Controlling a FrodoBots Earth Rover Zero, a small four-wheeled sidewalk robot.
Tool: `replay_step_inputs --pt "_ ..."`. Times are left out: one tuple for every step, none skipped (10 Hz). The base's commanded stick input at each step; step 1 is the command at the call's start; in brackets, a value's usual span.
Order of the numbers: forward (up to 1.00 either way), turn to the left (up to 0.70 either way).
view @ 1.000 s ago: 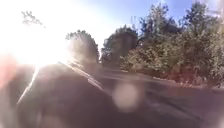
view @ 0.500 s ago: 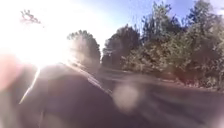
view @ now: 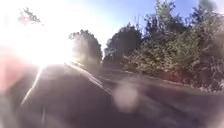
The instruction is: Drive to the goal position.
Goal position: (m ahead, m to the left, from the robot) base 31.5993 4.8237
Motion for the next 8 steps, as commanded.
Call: replay_step_inputs --pt "0.85 0.0" --pt "0.85 0.0" --pt "0.85 0.0" --pt "0.85 0.0" --pt "0.85 0.0" --pt "0.85 0.0" --pt "0.85 0.0" --pt "0.85 0.0"
